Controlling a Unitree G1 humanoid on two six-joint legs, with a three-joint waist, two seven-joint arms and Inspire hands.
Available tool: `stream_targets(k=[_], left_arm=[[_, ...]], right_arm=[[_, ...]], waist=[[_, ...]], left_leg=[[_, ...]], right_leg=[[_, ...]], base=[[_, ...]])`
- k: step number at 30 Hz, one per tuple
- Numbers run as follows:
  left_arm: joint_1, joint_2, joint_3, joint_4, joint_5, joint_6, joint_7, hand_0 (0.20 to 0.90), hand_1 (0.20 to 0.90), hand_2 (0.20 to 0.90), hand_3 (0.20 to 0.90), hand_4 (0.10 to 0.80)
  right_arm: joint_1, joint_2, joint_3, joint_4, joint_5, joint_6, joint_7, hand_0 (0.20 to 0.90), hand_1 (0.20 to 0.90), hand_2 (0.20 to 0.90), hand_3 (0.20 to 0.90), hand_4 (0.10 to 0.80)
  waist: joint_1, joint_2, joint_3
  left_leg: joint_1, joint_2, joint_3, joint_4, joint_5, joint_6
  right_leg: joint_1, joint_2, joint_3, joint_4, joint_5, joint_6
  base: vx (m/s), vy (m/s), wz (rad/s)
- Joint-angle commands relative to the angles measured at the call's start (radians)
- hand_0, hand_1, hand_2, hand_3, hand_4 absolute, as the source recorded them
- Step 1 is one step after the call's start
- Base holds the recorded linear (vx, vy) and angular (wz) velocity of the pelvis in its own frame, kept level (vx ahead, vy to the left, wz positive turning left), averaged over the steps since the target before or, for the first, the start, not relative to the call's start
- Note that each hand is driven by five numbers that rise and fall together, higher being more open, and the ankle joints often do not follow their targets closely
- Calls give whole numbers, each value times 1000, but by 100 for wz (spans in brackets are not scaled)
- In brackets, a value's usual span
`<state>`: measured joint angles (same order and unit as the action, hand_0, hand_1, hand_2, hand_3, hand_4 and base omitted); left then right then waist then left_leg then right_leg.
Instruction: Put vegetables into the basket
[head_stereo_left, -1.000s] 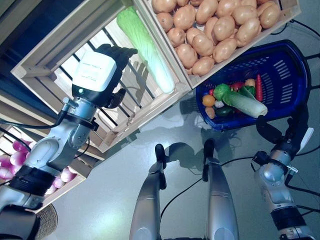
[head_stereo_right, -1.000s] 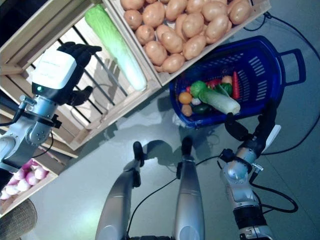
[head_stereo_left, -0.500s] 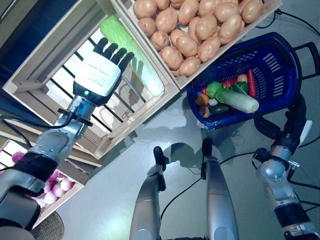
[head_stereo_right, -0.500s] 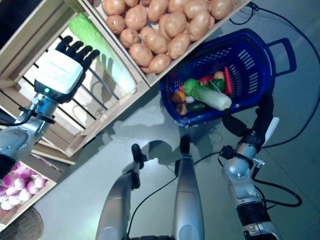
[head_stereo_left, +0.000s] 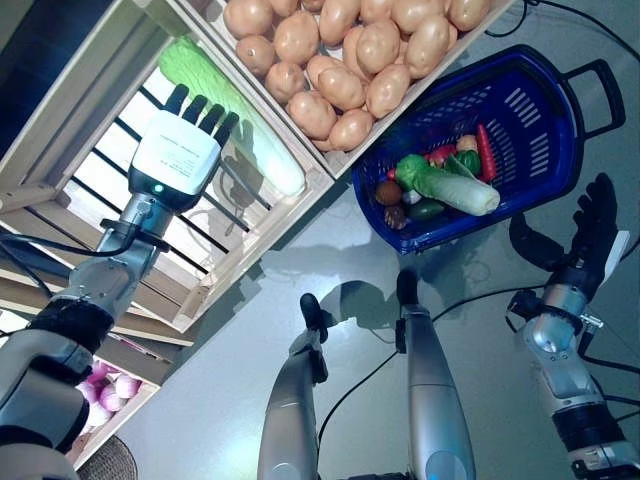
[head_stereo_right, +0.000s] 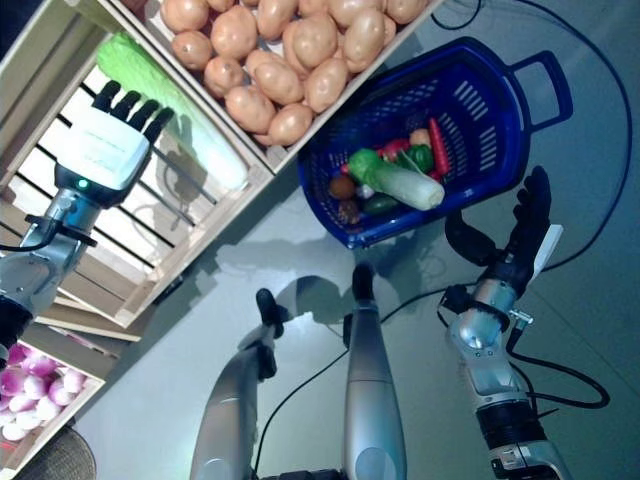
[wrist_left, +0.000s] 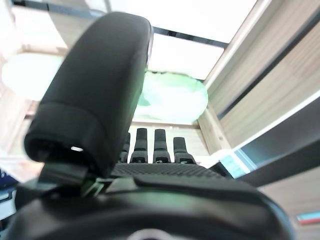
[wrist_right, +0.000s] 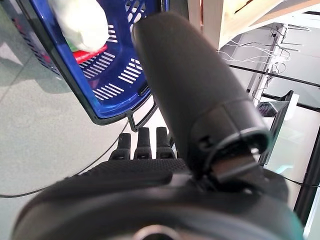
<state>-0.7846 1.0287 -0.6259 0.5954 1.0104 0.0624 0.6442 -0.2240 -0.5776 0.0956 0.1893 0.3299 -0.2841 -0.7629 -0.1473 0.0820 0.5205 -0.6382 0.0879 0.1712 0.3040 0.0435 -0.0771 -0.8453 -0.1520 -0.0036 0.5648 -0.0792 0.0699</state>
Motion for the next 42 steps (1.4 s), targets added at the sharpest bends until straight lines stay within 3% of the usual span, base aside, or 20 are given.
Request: stream_targets(k=[1, 5, 15, 31, 42], left_arm=[[-68, 55, 93, 16, 21, 125, 101, 900, 900, 900, 900, 800], [-87, 60, 125, 44, 3, 156, 204, 900, 900, 900, 900, 800], [-150, 55, 108, 98, 11, 190, 194, 900, 900, 900, 900, 800], [-234, 81, 62, 92, 44, 133, 165, 900, 900, 900, 900, 800], [-306, 61, 6, 140, 45, 121, 144, 900, 900, 900, 900, 800]], right_arm=[[-12, -78, -52, -132, 2, -44, -10, 900, 900, 900, 900, 800], [-4, -72, -54, -148, 6, -37, -15, 900, 900, 900, 900, 800], [-16, -62, -50, -155, 5, -35, -25, 900, 900, 900, 900, 800], [-14, -41, -32, -145, 31, -49, -29, 900, 900, 900, 900, 800], [-7, -44, -40, -154, 50, -49, -38, 900, 900, 900, 900, 800]], waist=[[-34, 3, 0], [-34, -4, 0], [-36, -20, 0], [-39, -37, 0], [-57, -59, 0]], left_leg=[[-77, -1, 28, 106, -38, -12], [-97, 2, 25, 109, -36, -12], [-120, 7, 18, 120, -41, -9], [-117, 11, 17, 137, -65, -2], [-137, 14, 21, 177, -95, 7]], right_leg=[[67, 27, -41, -13, -49, -31], [50, 27, -42, -11, -44, -31], [29, 31, -40, -7, -40, -28], [42, 25, -43, -23, -31, -20], [23, 24, -36, -22, -22, -15]], base=[[0, 0, 0], [0, 0, 0], [12, -2, -1], [20, -11, -1], [7, 5, -1]])
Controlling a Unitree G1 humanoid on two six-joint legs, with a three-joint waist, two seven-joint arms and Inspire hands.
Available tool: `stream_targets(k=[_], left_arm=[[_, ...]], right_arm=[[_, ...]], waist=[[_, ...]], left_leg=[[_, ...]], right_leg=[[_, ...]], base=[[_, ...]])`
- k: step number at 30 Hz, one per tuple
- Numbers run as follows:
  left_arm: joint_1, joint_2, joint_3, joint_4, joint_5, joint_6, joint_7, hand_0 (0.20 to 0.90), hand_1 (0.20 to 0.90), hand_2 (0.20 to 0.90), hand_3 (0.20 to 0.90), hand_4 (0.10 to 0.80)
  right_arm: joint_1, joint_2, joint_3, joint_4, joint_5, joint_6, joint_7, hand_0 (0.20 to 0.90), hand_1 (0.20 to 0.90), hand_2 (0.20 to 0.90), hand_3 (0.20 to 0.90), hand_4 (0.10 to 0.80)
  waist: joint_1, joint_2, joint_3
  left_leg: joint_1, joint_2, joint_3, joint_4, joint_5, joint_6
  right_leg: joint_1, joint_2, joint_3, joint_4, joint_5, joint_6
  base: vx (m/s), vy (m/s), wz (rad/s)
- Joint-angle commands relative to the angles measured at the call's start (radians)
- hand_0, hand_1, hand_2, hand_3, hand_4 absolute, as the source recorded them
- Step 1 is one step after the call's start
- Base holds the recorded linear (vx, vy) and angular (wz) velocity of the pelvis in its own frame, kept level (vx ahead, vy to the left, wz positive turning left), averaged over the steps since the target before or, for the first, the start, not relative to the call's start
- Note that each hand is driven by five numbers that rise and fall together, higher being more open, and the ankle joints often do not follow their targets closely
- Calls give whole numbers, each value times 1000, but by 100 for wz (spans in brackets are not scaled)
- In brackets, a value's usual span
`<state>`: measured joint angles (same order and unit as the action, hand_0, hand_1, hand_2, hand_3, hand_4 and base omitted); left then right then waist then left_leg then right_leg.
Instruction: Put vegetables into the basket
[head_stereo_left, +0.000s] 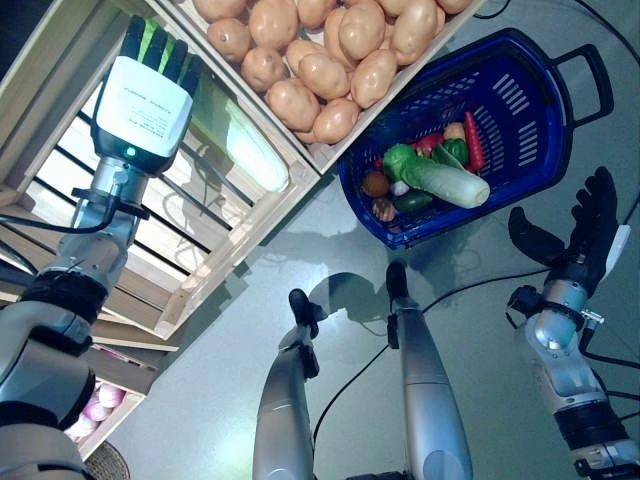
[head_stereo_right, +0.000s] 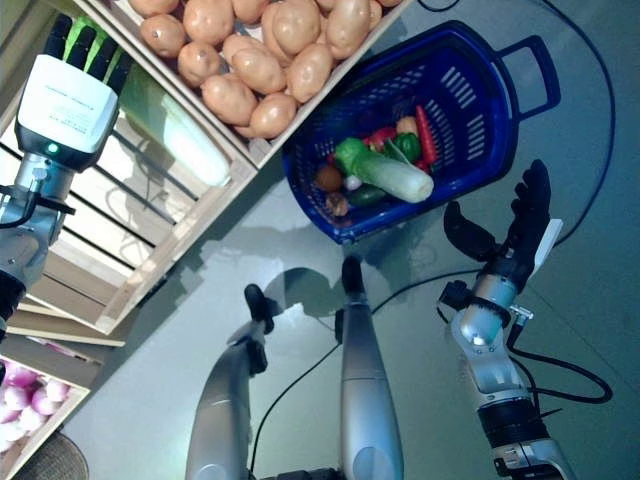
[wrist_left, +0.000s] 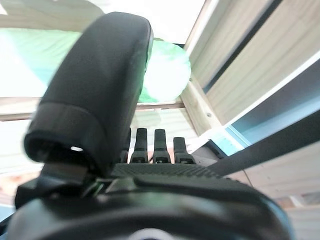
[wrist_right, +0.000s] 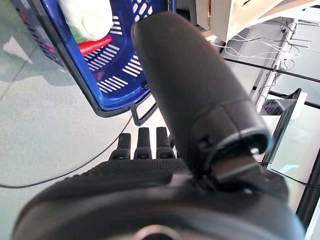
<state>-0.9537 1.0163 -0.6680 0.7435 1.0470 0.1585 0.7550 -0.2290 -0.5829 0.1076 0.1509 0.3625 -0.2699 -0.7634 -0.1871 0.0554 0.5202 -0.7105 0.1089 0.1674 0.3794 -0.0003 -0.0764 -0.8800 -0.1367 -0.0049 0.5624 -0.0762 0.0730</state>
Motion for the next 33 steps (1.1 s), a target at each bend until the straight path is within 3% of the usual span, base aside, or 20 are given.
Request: stream_targets(k=[1, 14, 25, 29, 33], left_arm=[[-137, 73, 48, -8, 9, 25, 33, 900, 900, 900, 900, 800], [-122, 55, 67, -27, -46, 61, 77, 900, 900, 900, 900, 800], [-111, 41, 65, -47, -13, 39, 64, 900, 900, 900, 900, 800], [-130, 45, 47, -52, -51, -14, 19, 900, 900, 900, 900, 800], [-140, 47, 30, -64, -97, -11, 15, 900, 900, 900, 900, 800]], right_arm=[[-1, -38, -52, -116, 17, -63, -38, 900, 900, 900, 900, 800], [8, -31, -62, -138, 3, -44, -67, 900, 900, 900, 900, 800], [2, -31, -65, -156, 7, -28, -82, 900, 900, 900, 900, 800], [-6, -37, -68, -151, 13, -25, -74, 900, 900, 900, 900, 800], [-11, -43, -67, -159, 18, -24, -82, 900, 900, 900, 900, 800]], waist=[[-17, -33, 0], [-6, -65, 0], [3, -87, 0], [5, -86, 0], [6, -86, 0]], left_leg=[[-67, -7, 26, 103, -51, 7], [-112, -12, -1, 154, -81, 23], [-148, -13, -13, 171, -89, 30], [-153, -14, -11, 173, -90, 32], [-162, -16, -14, 178, -91, 32]], right_leg=[[56, 8, -35, -20, -24, -18], [22, 14, -33, 9, -19, -14], [-7, 13, -37, 13, -5, -5], [-14, 11, -39, 17, 0, -1], [-25, 12, -36, 23, 3, 1]], base=[[0, 0, 0], [0, 3, -1], [-9, 0, 2], [0, 0, 0], [0, 0, 0]])
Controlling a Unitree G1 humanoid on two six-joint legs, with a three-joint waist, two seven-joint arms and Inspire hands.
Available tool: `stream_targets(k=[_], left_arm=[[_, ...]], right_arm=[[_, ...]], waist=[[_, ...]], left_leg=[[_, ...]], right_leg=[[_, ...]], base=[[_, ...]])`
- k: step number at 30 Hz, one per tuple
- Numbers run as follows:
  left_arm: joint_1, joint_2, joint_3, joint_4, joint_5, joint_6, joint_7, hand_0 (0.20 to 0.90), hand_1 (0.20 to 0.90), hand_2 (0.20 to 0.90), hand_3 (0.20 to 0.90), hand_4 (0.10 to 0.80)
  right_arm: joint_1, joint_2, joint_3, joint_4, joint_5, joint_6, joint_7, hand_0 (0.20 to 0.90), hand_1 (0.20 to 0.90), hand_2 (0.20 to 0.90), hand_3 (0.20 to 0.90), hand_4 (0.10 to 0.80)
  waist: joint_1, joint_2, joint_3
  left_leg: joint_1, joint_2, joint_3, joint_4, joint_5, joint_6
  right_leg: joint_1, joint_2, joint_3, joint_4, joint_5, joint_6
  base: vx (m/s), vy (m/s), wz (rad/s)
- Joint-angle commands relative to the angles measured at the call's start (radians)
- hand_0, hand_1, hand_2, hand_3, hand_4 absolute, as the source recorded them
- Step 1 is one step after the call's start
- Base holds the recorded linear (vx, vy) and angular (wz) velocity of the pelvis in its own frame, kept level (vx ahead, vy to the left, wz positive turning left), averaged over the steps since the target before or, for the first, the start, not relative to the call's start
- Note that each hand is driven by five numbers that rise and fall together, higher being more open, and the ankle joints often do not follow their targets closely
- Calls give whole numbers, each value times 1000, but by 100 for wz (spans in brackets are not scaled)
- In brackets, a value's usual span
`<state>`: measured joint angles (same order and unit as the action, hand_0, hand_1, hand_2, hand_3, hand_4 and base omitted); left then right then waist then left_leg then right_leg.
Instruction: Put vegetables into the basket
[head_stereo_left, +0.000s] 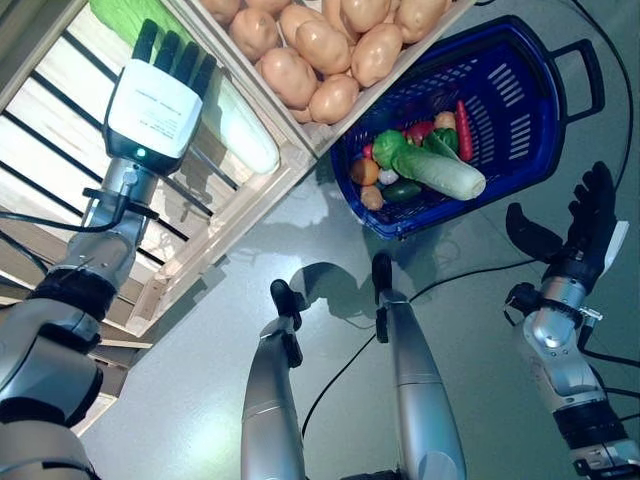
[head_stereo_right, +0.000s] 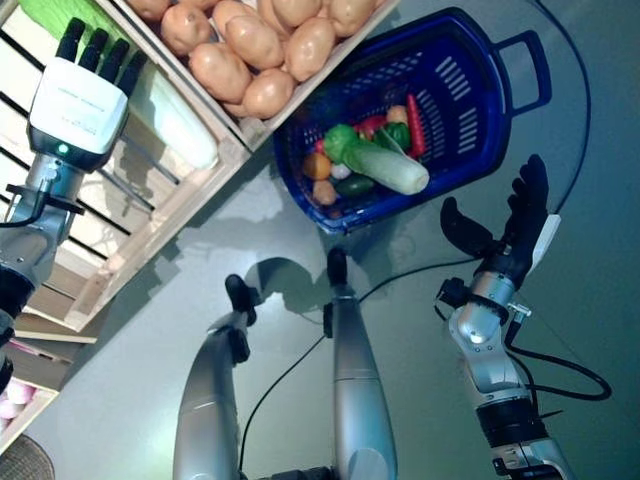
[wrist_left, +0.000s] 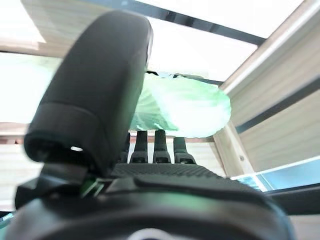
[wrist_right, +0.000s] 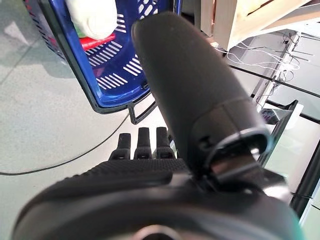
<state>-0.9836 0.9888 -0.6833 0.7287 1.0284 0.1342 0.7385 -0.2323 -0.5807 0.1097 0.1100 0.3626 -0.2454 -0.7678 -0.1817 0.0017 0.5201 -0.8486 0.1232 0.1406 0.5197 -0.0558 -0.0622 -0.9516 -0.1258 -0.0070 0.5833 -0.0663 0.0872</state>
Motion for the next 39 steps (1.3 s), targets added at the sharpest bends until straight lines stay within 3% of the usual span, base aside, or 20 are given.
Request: stream_targets(k=[1, 13, 19, 29, 39], left_arm=[[-116, 73, 44, -41, -90, 2, 36, 900, 900, 900, 900, 800], [-143, 58, 13, -4, -50, 8, 37, 900, 900, 900, 900, 800], [-147, 70, 1, -11, -7, 8, -36, 900, 900, 900, 900, 800], [-175, 70, -59, -20, -52, -34, -285, 900, 900, 900, 900, 800], [-170, 59, -64, -14, -73, -15, -341, 900, 900, 900, 900, 800]], right_arm=[[-10, -45, -68, -119, 18, -45, -75, 900, 900, 900, 900, 800], [-26, -54, -71, -112, 49, -49, -84, 900, 900, 900, 900, 800], [-32, -62, -80, -118, 57, -52, -73, 900, 900, 900, 900, 800], [-41, -88, -100, -120, 63, -48, -36, 900, 900, 900, 900, 800], [-46, -99, -114, -138, 63, -21, -20, 900, 900, 900, 900, 800]], waist=[[0, -34, 0], [-2, -39, 0], [-7, -29, 0], [-31, 2, 0], [-43, 17, 0]], left_leg=[[-25, -30, 13, 39, -37, 18], [-47, -35, 10, 52, -44, 22], [-49, -38, 17, 58, -50, 21], [-40, -43, 52, 48, -54, 22], [-36, -47, 66, 47, -56, 24]], right_leg=[[45, 1, -33, 3, -7, -11], [21, 7, -27, 4, 4, -6], [16, 4, -17, 2, 8, -2], [7, -1, 12, -17, 17, 7], [1, -3, 29, -22, 22, 10]], base=[[0, 0, 0], [0, 0, 0], [10, 35, -1], [16, 65, -2], [18, 23, -3]])
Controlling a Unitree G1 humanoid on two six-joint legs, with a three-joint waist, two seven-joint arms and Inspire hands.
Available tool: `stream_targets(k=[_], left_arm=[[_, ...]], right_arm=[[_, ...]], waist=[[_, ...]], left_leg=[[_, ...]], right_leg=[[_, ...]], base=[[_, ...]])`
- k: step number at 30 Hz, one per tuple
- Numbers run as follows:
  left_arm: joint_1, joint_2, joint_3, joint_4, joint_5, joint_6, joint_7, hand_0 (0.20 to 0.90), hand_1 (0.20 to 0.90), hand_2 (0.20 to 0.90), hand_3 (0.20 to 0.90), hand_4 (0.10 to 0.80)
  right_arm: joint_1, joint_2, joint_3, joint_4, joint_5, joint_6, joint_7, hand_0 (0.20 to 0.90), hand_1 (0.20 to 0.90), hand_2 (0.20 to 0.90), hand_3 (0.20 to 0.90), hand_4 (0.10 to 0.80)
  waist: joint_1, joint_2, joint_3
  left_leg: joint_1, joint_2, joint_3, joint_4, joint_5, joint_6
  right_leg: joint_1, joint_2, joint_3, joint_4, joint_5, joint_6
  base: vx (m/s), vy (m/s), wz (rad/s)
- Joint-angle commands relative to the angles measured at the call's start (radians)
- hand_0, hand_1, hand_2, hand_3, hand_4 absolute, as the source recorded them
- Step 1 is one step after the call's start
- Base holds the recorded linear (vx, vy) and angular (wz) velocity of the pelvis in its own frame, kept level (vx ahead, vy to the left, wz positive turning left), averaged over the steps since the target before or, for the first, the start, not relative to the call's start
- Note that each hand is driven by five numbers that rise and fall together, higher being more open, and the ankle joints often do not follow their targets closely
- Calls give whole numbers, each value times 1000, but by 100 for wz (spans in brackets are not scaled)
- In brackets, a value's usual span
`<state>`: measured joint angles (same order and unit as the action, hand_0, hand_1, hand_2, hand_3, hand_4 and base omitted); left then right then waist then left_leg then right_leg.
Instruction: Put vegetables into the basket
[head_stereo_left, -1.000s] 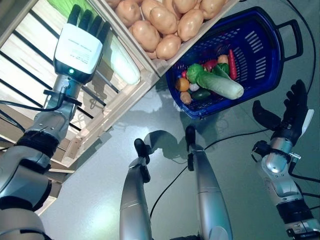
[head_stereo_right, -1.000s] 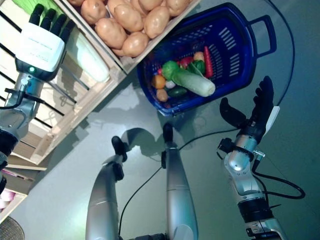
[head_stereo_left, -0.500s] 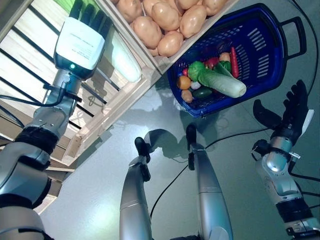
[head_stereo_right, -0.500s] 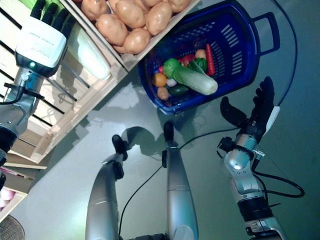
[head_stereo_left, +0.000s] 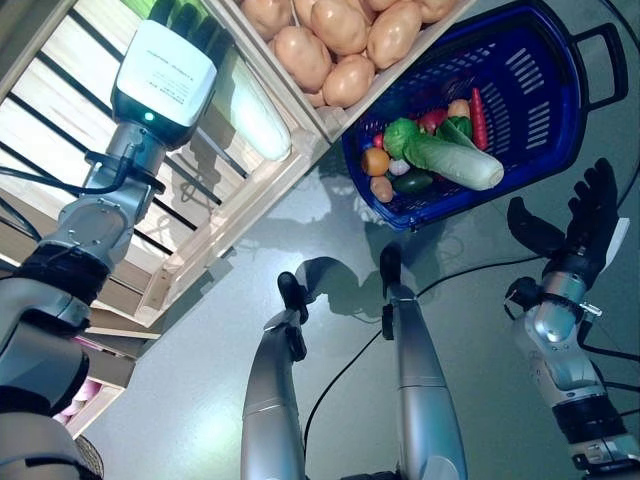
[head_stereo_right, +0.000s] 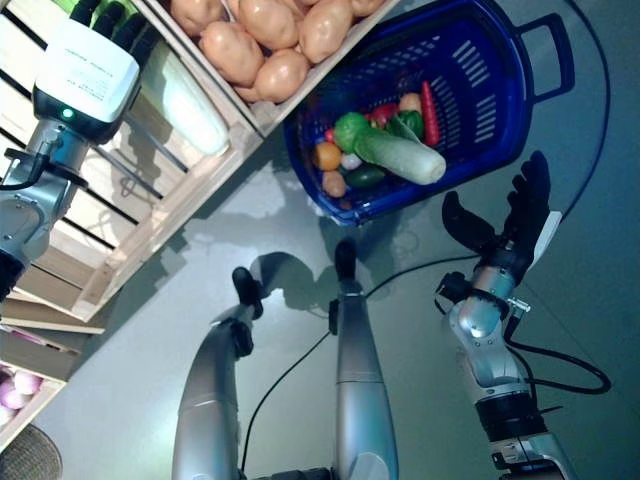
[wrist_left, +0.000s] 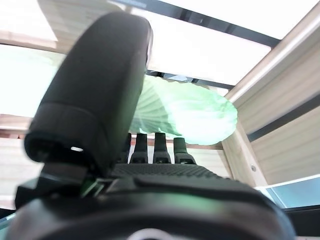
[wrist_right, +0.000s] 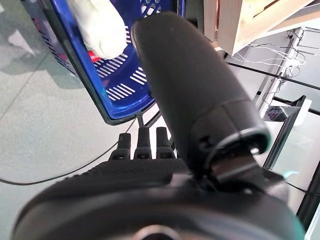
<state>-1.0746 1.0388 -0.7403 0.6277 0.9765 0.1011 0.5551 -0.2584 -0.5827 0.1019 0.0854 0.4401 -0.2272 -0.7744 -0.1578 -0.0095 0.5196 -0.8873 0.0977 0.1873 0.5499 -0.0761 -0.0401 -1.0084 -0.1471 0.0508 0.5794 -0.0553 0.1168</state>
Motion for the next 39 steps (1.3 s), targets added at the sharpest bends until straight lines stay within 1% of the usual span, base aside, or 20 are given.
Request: stream_targets(k=[1, 5, 7, 9, 10, 14, 15, 16, 17, 18, 19, 23, 25, 27, 30, 32, 34, 37, 38, 39], left_arm=[[-72, 7, -4, 83, -20, 21, -156, 900, 900, 900, 900, 800], [-66, 1, 0, 78, -18, 25, -171, 900, 900, 900, 900, 800], [-59, -2, -1, 68, -33, 47, -163, 900, 900, 900, 900, 800], [-59, -3, 5, 64, -35, 45, -167, 900, 900, 900, 900, 800], [-54, -5, 12, 67, -40, 51, -148, 900, 900, 900, 900, 800], [-49, -4, 18, 70, -58, 24, -174, 900, 900, 900, 900, 800], [-45, -6, 21, 73, -77, 15, -224, 900, 900, 900, 900, 800], [-45, -6, 21, 73, -77, 15, -224, 900, 900, 900, 900, 800], [-29, -10, 18, 76, -88, 19, -348, 900, 900, 900, 900, 800], [-23, -13, 18, 74, -93, 26, -364, 900, 900, 900, 900, 800], [-9, -21, 17, 73, -114, 46, -426, 900, 900, 900, 900, 800], [-5, -33, 21, 66, -99, 132, -512, 900, 900, 900, 900, 800], [-9, -32, 23, 66, -103, 154, -537, 900, 900, 900, 900, 800], [-5, -32, 29, 63, -88, 177, -589, 900, 900, 900, 900, 800], [20, -38, 44, 61, -84, 231, -694, 900, 900, 900, 900, 800], [34, -42, 55, 63, -74, 254, -771, 900, 900, 900, 900, 800], [46, -40, 63, 55, -52, 271, -821, 900, 900, 900, 900, 800], [60, -41, 73, 31, -47, 301, -772, 900, 900, 900, 900, 800], [56, -38, 79, 12, -39, 328, -759, 900, 900, 900, 900, 800], [55, -35, 87, 0, -24, 328, -730, 900, 900, 900, 900, 800]], right_arm=[[-16, -95, -108, -116, -14, -41, -12, 900, 900, 900, 900, 800], [-16, -94, -106, -118, -23, -47, -17, 900, 900, 900, 900, 800], [-16, -93, -104, -124, -32, -45, -23, 900, 900, 900, 900, 800], [-14, -92, -103, -122, -27, -48, -22, 900, 900, 900, 900, 800], [-14, -92, -104, -122, -25, -48, -22, 900, 900, 900, 900, 800], [-14, -93, -108, -125, -18, -49, -17, 900, 900, 900, 900, 800], [-13, -88, -108, -128, -24, -46, -19, 900, 900, 900, 900, 800], [-13, -88, -108, -128, -24, -46, -19, 900, 900, 900, 900, 800], [-9, -81, -110, -126, -24, -50, -15, 900, 900, 900, 900, 800], [-10, -81, -110, -126, -26, -48, -16, 900, 900, 900, 900, 800], [-16, -84, -107, -129, -26, -42, -20, 900, 900, 900, 900, 800], [-25, -89, -109, -140, -18, -24, -21, 900, 900, 900, 900, 800], [-24, -91, -113, -144, -12, -20, -15, 900, 900, 900, 900, 800], [-18, -83, -117, -149, -14, -21, -8, 900, 900, 900, 900, 800], [-15, -70, -115, -159, -25, -17, -10, 900, 900, 900, 900, 800], [-16, -64, -112, -167, -32, -9, -14, 900, 900, 900, 900, 800], [-16, -61, -114, -168, -32, -5, -16, 900, 900, 900, 900, 800], [-19, -60, -114, -176, -28, 7, -19, 900, 900, 900, 900, 800], [-20, -63, -114, -181, -22, 10, -21, 900, 900, 900, 900, 800], [-18, -61, -116, -183, -22, 9, -21, 900, 900, 900, 900, 800]], waist=[[-68, 30, 0], [-71, 32, 0], [-71, 35, 0], [-70, 33, 0], [-69, 32, 0], [-67, 32, 0], [-67, 32, 0], [-67, 32, 0], [-66, 33, 0], [-65, 33, 0], [-65, 34, 0], [-64, 29, 0], [-63, 27, 0], [-62, 26, 0], [-56, 28, 0], [-53, 28, 0], [-49, 28, 0], [-45, 28, 0], [-44, 27, 0], [-43, 27, 0]], left_leg=[[4, -22, 20, 14, -35, 1], [4, -19, 26, 16, -35, 0], [13, -25, 22, 8, -32, -2], [8, -23, 23, 13, -33, -1], [6, -21, 23, 13, -32, -2], [7, -18, 23, 12, -30, -1], [8, -19, 23, 9, -29, -1], [8, -19, 23, 9, -29, -1], [5, -20, 22, 7, -26, -1], [6, -21, 22, 5, -25, -1], [10, -23, 22, -1, -22, 1], [16, -23, 21, -9, -16, 1], [18, -22, 20, -12, -14, 0], [20, -21, 18, -14, -12, 0], [26, -23, 12, -19, -9, 0], [30, -23, 9, -23, -6, 0], [30, -24, 7, -24, -7, -1], [28, -22, 3, -21, -8, 0], [27, -21, 3, -19, -8, 0], [28, -21, 2, -19, -8, 0]], right_leg=[[58, 18, -27, -21, 11, -20], [59, 16, -27, -24, 9, -24], [67, 21, -23, -28, 9, -23], [64, 18, -24, -29, 9, -23], [64, 17, -26, -30, 10, -24], [64, 16, -31, -30, 9, -24], [65, 17, -32, -33, 10, -24], [65, 17, -32, -33, 10, -24], [63, 18, -33, -33, 11, -25], [63, 18, -34, -33, 11, -24], [67, 17, -36, -38, 13, -24], [77, 17, -39, -46, 15, -23], [81, 16, -42, -50, 15, -23], [84, 14, -45, -53, 16, -24], [95, 13, -50, -56, 13, -26], [101, 13, -53, -59, 14, -26], [104, 12, -57, -58, 12, -28], [104, 10, -60, -55, 8, -29], [104, 10, -60, -54, 8, -29], [105, 11, -60, -53, 7, -29]], base=[[18, 7, -4], [3, 0, -1], [0, 0, 0], [0, 0, 0], [0, 0, 0], [0, 0, 0], [0, 0, 0], [0, 0, 0], [0, 0, 0], [0, 0, 0], [0, 0, 0], [0, 0, 0], [0, 0, 0], [-5, -16, -1], [-2, -10, 0], [-2, -11, -2], [-6, -24, -3], [-8, -25, -7], [-7, -24, -14], [-4, -15, -13]])
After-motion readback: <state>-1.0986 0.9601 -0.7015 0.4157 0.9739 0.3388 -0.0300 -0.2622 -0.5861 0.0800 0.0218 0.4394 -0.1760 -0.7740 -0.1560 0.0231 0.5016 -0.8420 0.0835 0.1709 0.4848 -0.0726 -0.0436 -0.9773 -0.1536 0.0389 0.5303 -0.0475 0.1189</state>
